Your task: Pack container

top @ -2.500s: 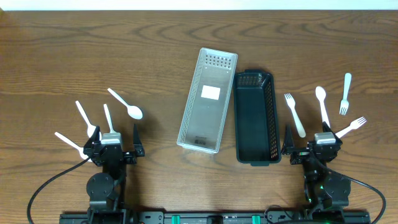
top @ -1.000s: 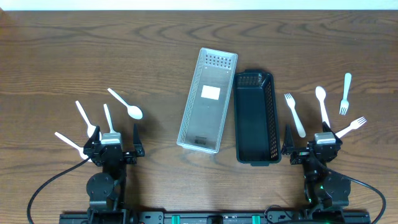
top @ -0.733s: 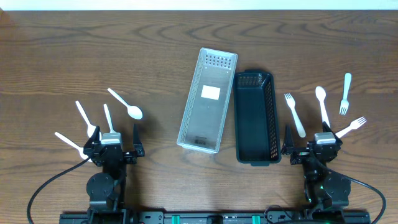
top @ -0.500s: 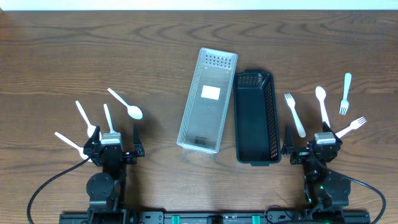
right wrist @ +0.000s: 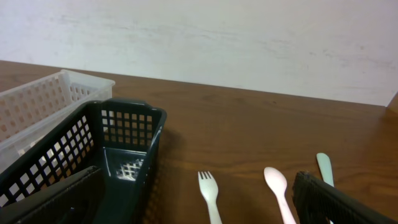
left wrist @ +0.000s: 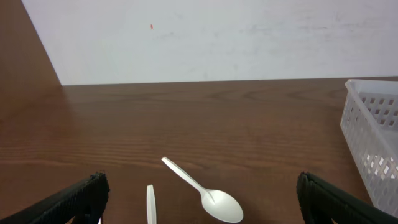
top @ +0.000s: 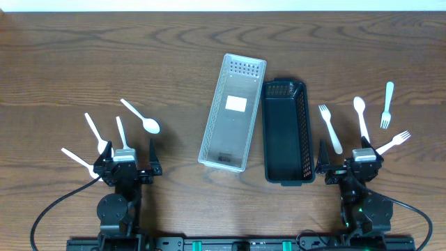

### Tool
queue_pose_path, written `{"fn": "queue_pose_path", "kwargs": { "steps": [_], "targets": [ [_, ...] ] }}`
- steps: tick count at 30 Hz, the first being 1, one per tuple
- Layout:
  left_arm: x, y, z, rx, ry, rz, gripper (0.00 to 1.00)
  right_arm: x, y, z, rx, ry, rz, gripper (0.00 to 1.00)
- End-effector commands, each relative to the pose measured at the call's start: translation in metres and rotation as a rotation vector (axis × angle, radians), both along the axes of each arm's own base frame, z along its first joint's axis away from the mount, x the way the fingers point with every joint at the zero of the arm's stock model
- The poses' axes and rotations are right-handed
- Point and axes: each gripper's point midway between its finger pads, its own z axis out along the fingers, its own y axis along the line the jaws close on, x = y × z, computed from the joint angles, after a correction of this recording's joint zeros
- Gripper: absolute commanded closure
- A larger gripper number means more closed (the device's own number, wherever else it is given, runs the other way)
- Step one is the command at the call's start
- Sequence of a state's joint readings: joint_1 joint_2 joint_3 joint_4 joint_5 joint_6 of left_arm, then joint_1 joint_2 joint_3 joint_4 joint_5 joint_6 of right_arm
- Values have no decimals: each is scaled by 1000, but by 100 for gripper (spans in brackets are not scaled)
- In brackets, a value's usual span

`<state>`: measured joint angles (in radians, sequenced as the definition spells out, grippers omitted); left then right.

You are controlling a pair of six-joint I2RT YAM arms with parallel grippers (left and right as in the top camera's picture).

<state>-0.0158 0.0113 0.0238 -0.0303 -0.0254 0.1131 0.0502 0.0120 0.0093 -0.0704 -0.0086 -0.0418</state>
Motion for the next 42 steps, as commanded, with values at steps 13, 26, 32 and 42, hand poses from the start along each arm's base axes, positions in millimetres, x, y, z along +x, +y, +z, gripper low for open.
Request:
{"fn": "queue_pose_path", "kwargs": {
  "steps": [13, 26, 32, 42],
  "targets": [
    [-1, 1, -18, 19, 56, 6, 2, 0, 3, -1, -15, -1, 16, 1],
    [-1, 1, -18, 19, 56, 6, 2, 0, -5, -1, -74, -5, -29, 1],
    [-1, 2, -18, 20, 56, 9, 2, 0, -4, 1, -44, -9, -23, 1],
    [-2, 2, 5, -129, -6, 25, 2, -1, -6, 13, 226, 3, -54, 1]
  ]
}}
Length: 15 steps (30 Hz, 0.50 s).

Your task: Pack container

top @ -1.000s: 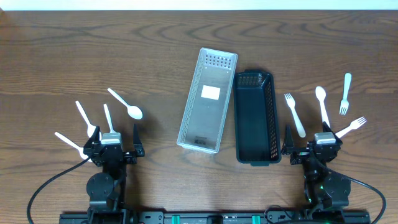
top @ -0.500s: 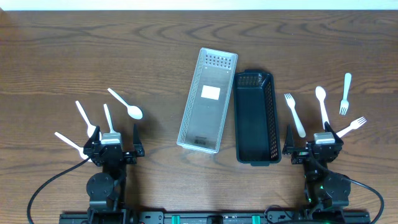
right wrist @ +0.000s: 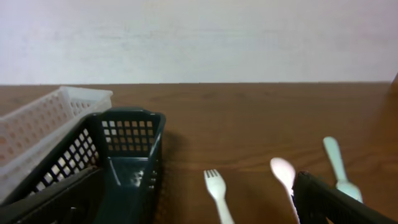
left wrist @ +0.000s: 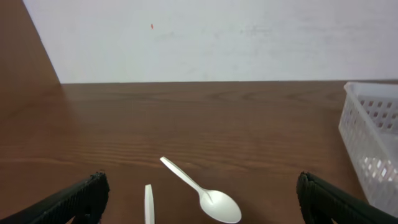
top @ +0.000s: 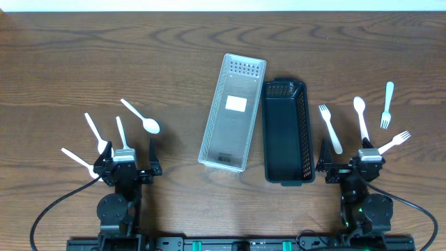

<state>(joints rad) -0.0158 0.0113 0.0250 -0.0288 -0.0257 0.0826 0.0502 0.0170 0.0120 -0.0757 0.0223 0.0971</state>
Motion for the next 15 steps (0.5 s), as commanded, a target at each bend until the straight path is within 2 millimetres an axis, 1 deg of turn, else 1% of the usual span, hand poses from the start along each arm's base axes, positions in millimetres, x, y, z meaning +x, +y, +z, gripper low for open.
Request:
{"fn": "queue_pose_path", "kwargs": {
  "steps": [1, 4, 6, 8, 10, 12, 15],
  "targets": [
    [-3, 2, 12, -126, -10, 23, 2, -1, -4, 22, 88, -12, -31, 1],
    [-8, 2, 32, -120, 28, 25, 2, 1, -14, 47, 69, 24, -92, 1],
    [-10, 2, 41, -109, 93, 28, 2, 6, -14, 62, 24, 71, -91, 1],
    [-9, 2, 46, -105, 189, 33, 2, 17, -13, 78, -15, 149, -88, 1],
    [-4, 2, 49, -101, 288, 39, 2, 31, -13, 89, -42, 237, -88, 1],
    [3, 2, 51, -87, 405, 41, 2, 47, -16, 95, -66, 347, -106, 1],
    [17, 2, 55, -81, 585, 50, 2, 73, -14, 95, -119, 522, -86, 1]
  ]
}}
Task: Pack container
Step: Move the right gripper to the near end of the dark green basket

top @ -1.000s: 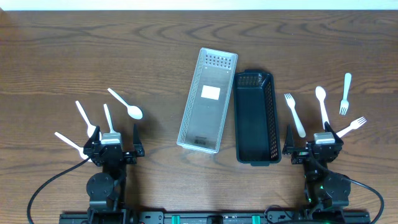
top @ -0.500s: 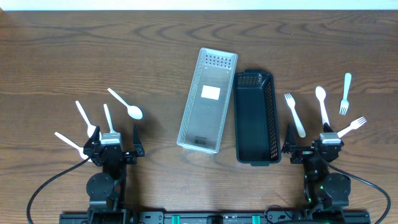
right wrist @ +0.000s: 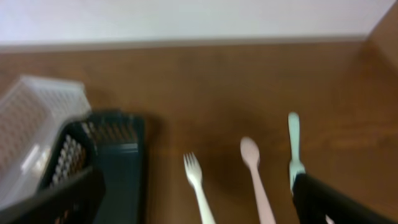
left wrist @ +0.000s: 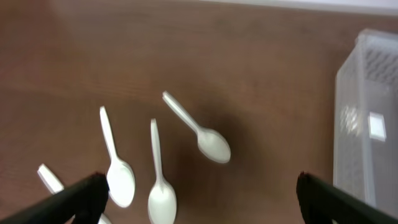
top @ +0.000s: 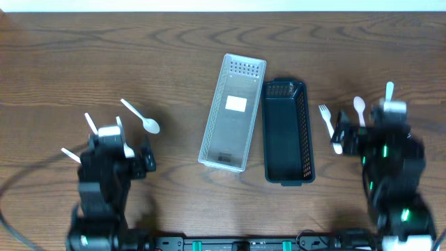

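Note:
A white slotted basket (top: 232, 111) and a dark green basket (top: 286, 132) lie side by side mid-table, both empty. White spoons (left wrist: 199, 132) lie at the left, and one more (left wrist: 159, 183) lies close under my left gripper (left wrist: 200, 190). That gripper is open and holds nothing. At the right lie a white fork (right wrist: 198, 186), a spoon (right wrist: 254, 167) and another fork (right wrist: 293, 146). My right gripper (right wrist: 198, 182) hangs open above them, empty. In the overhead view the left gripper (top: 120, 155) is over the spoons and the right gripper (top: 373, 136) over the forks.
The white basket's wall (left wrist: 367, 124) shows at the right of the left wrist view. The dark basket (right wrist: 118, 163) and white basket (right wrist: 37, 121) fill the left of the right wrist view. A pale wall borders the table's far edge.
Both arms have left their low spots at the near edge and now stand higher and farther in, over the cutlery. Both wrist cameras look down on it. Both grippers remain open.
First both arms sat low at the near table edge, grippers open, with cutlery ahead of them. Then the right wrist view had shifted a little while the left arm stayed put. Now both arms are raised over their piles; no cutlery has moved.

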### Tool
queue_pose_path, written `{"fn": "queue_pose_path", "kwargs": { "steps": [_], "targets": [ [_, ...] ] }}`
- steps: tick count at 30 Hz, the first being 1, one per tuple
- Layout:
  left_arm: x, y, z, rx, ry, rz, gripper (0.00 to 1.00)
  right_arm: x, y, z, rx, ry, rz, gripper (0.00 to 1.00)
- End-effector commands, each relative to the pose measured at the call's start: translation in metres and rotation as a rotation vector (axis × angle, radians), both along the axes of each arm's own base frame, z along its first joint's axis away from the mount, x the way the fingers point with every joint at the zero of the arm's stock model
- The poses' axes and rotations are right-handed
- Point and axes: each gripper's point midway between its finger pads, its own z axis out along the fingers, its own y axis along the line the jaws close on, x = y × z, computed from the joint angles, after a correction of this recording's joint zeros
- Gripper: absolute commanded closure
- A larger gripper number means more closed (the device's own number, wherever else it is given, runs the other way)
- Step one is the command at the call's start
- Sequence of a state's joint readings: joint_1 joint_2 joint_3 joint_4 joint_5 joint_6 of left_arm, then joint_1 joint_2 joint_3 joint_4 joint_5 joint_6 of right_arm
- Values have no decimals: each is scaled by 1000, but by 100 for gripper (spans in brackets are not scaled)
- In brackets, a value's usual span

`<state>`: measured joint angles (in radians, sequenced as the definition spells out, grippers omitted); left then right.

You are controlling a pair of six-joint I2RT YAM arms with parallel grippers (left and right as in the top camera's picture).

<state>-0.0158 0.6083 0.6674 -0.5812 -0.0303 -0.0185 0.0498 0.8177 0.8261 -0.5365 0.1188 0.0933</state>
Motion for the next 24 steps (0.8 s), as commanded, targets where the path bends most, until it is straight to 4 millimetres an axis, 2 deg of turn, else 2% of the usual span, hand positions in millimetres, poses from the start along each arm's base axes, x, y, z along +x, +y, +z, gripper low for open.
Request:
{"fn": "queue_pose_path", "kwargs": {
  "steps": [1, 4, 5, 6, 7, 8, 9, 10, 12, 17, 20, 24],
  "targets": [
    [20, 1, 13, 6, 134, 6, 2, 32, 3, 6, -51, 121, 31, 1],
    [36, 1, 21, 7, 240, 6, 2, 59, 25, -2, 18, 220, 122, 1],
    [40, 0, 22, 7, 263, 6, 2, 66, 30, -6, 36, 239, 145, 4],
    [45, 0, 22, 8, 284, 6, 2, 73, 33, -15, 47, 262, 157, 27],
    [49, 0, 21, 8, 300, 6, 2, 78, 34, -23, 47, 280, 156, 46],
    [52, 0, 18, 9, 318, 6, 2, 82, 33, -33, 46, 304, 154, 60],
    [53, 0, 14, 9, 331, 6, 2, 85, 34, -42, 47, 330, 153, 71],
    [54, 0, 11, 9, 344, 6, 2, 87, 34, -52, 48, 359, 152, 76],
    [54, 0, 5, 9, 368, 6, 2, 90, 34, -72, 48, 416, 150, 77],
    [50, 0, -6, 11, 424, 6, 2, 94, 34, -116, 52, 535, 148, 91],
    [48, 0, -9, 11, 442, 6, 2, 95, 35, -136, 53, 588, 147, 90],
    [45, 0, -11, 11, 454, 6, 2, 96, 38, -153, 67, 626, 158, 83]
  ]
}}
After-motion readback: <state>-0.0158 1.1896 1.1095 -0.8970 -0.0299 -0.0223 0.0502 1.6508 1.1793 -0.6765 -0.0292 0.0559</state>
